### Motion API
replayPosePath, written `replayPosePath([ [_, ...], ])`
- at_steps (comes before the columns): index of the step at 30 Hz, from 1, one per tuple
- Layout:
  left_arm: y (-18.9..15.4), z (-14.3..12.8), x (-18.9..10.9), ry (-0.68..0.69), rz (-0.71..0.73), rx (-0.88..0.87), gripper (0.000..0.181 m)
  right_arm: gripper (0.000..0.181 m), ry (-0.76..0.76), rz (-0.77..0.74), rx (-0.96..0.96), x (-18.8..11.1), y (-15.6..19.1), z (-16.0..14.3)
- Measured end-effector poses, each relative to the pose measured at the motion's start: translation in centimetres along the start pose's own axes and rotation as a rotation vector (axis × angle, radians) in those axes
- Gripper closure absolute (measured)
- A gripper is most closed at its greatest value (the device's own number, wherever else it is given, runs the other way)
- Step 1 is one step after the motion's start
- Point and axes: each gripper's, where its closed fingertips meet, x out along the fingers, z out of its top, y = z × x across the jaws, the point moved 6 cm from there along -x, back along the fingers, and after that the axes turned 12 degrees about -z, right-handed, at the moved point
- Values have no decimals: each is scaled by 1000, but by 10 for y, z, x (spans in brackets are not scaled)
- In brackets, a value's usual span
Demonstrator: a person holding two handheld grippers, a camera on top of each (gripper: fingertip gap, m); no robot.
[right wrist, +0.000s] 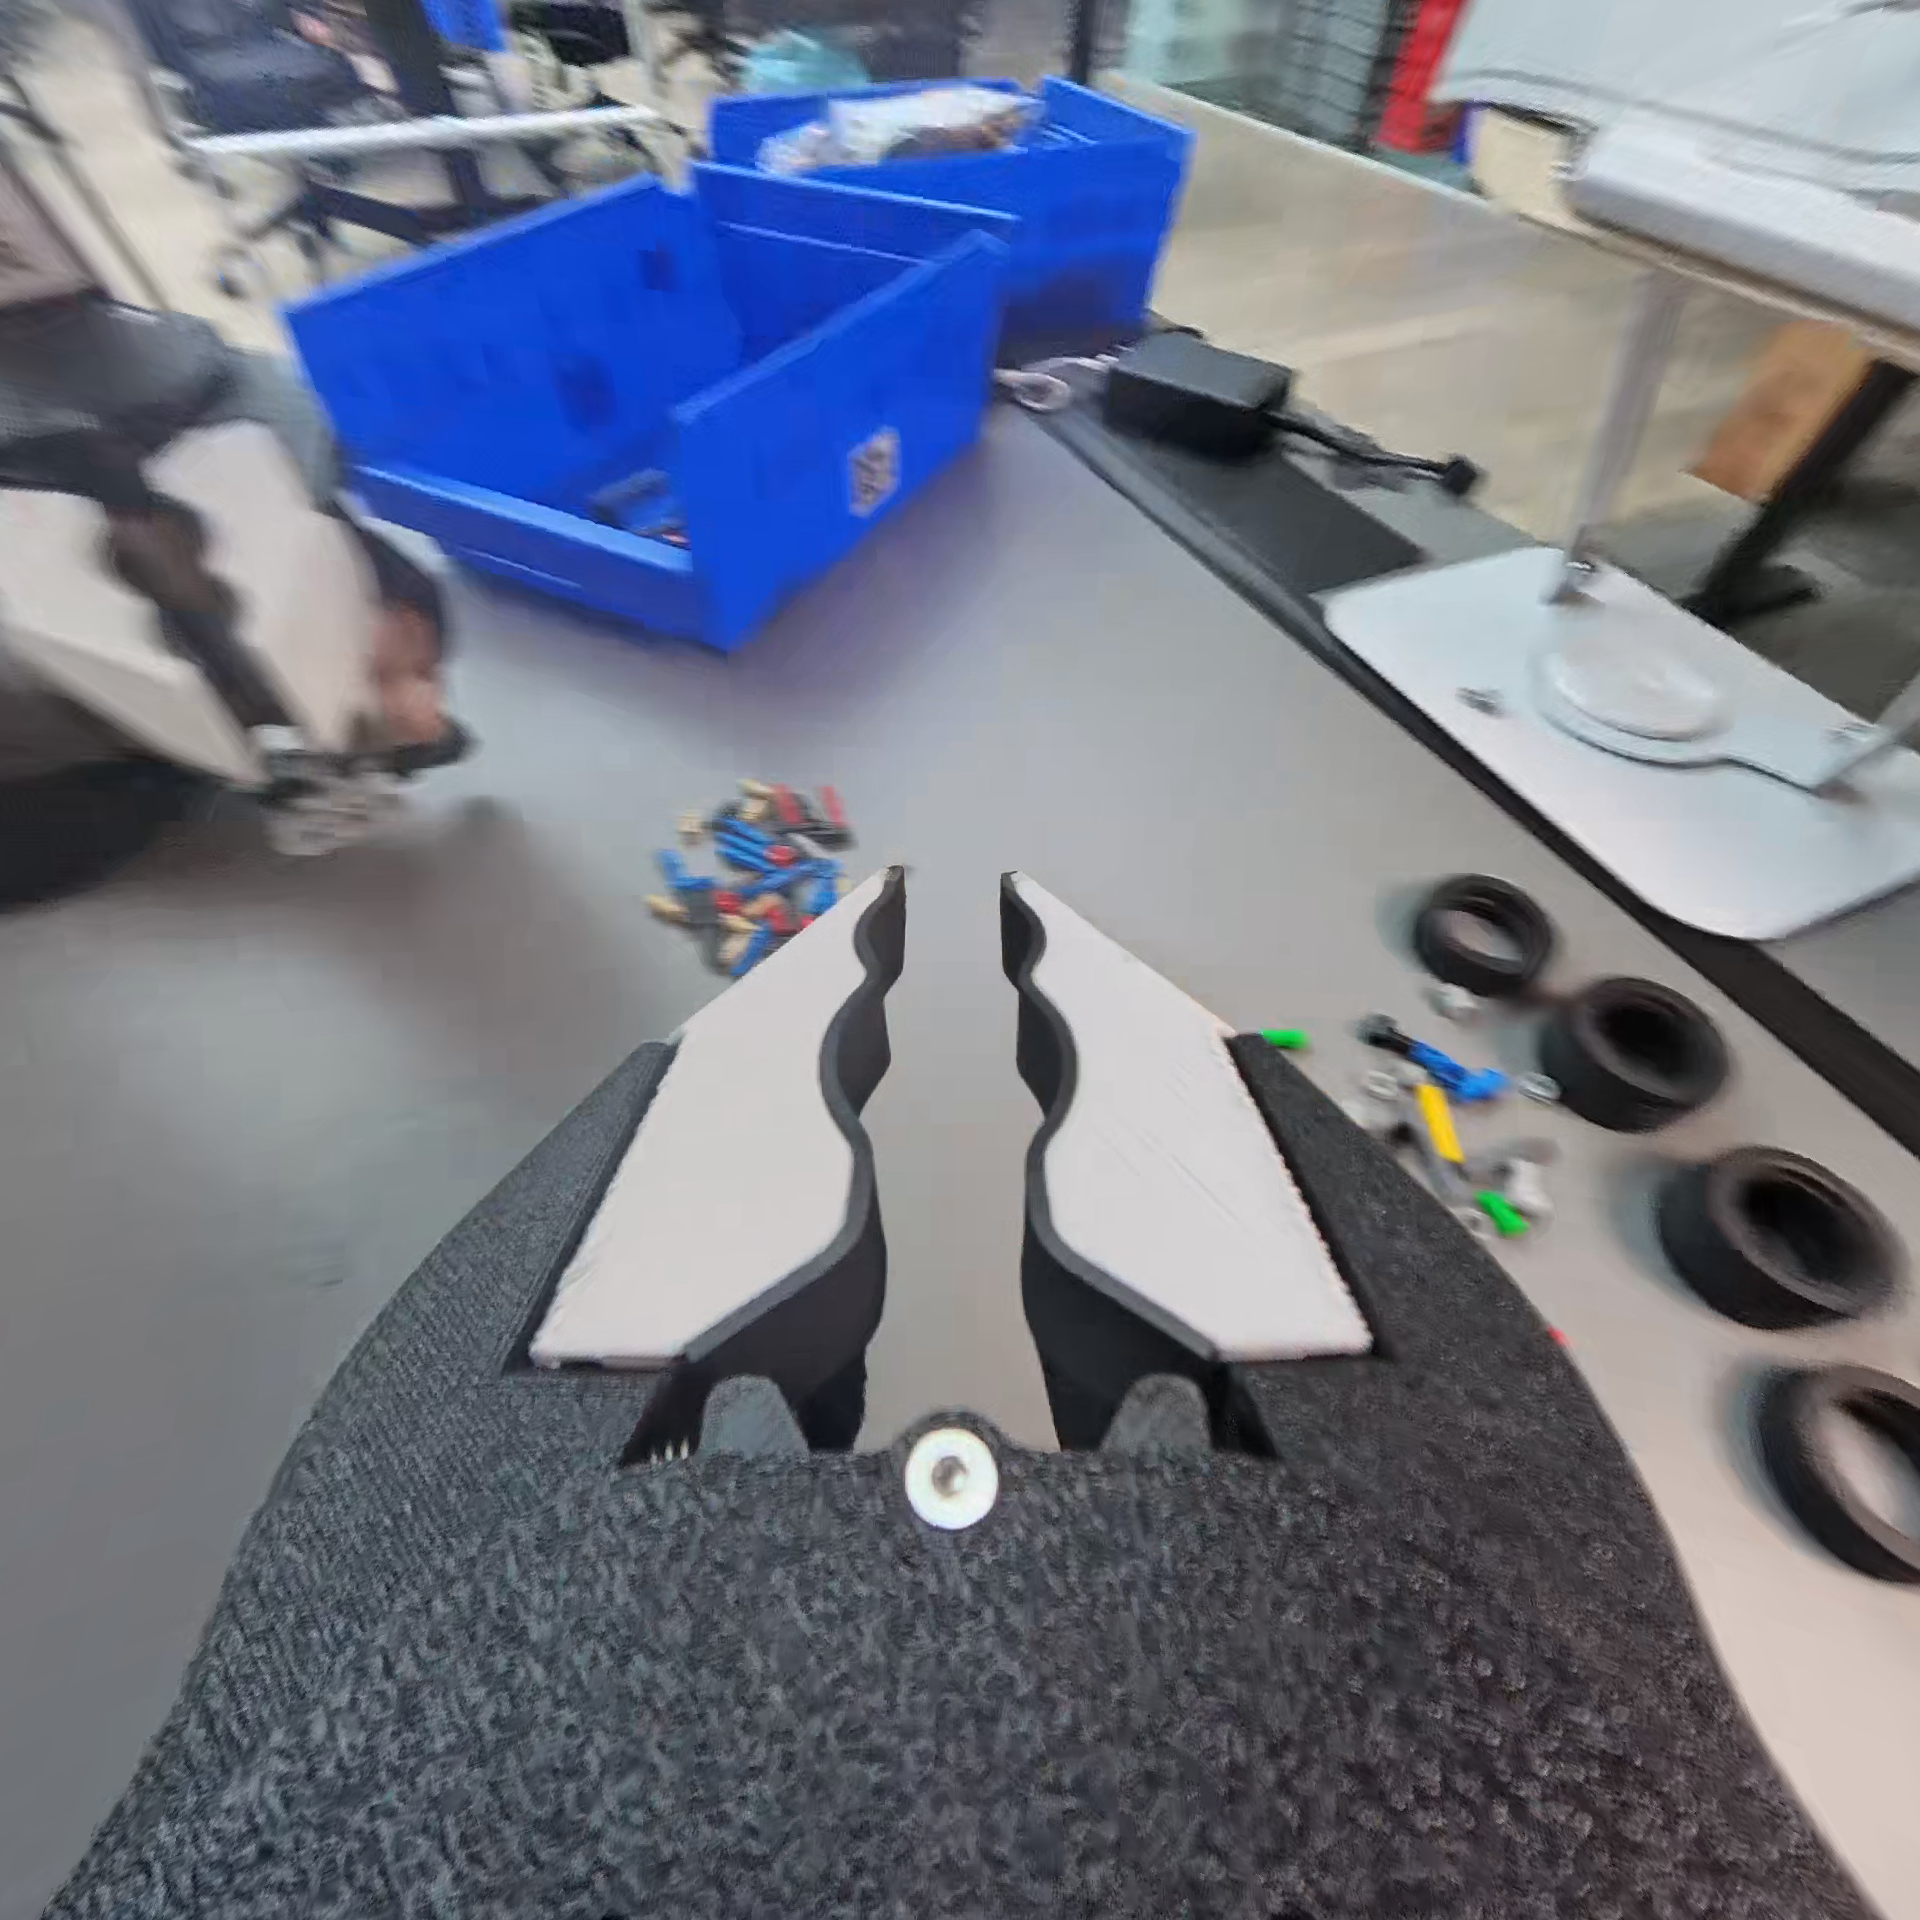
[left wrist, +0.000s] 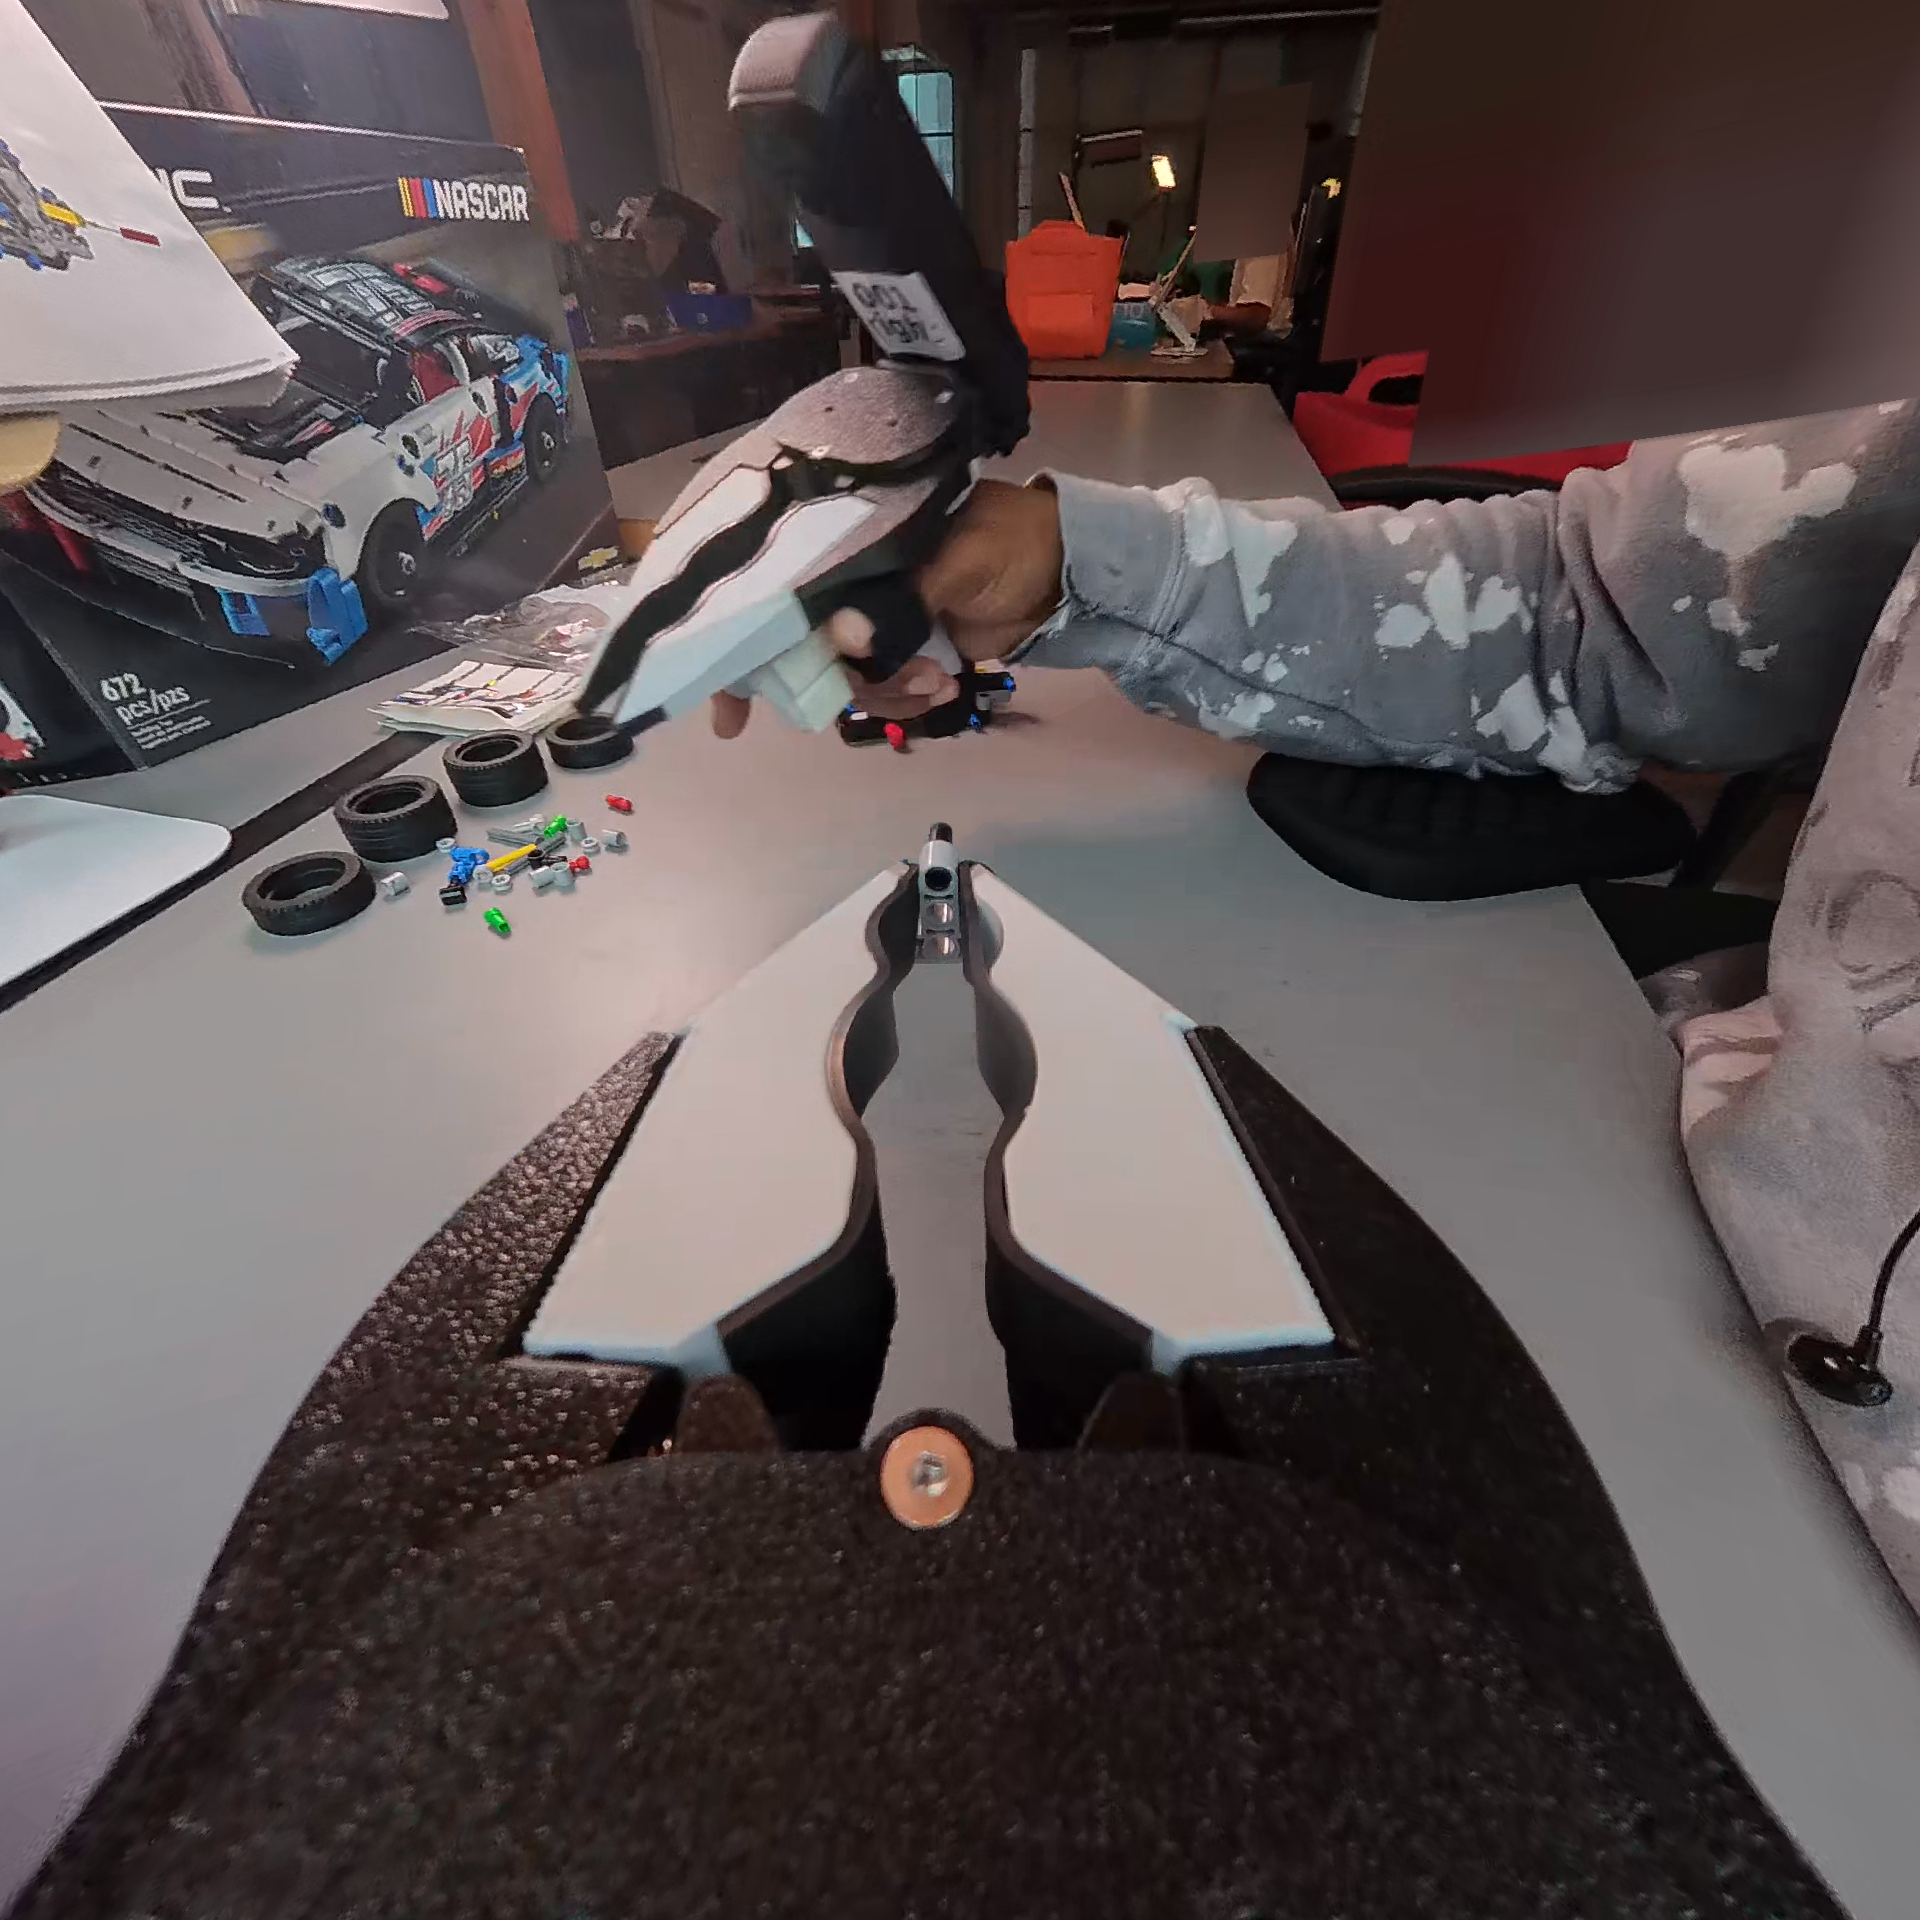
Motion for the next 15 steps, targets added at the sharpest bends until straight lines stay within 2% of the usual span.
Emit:
replayPosePath([
  [3,-4,3,2,19,27,68,174,164,-76,185,8,-20,58,9],
  [6,-8,4,7,39,43,113,174,171,-117,257,24,-28,95,4],
  [10,-14,2,14,61,16,146,174,172,-209,339,89,-30,106,2],
  [15,-22,4,15,49,-36,157,174,174,-203,430,40,-34,111,0],
])
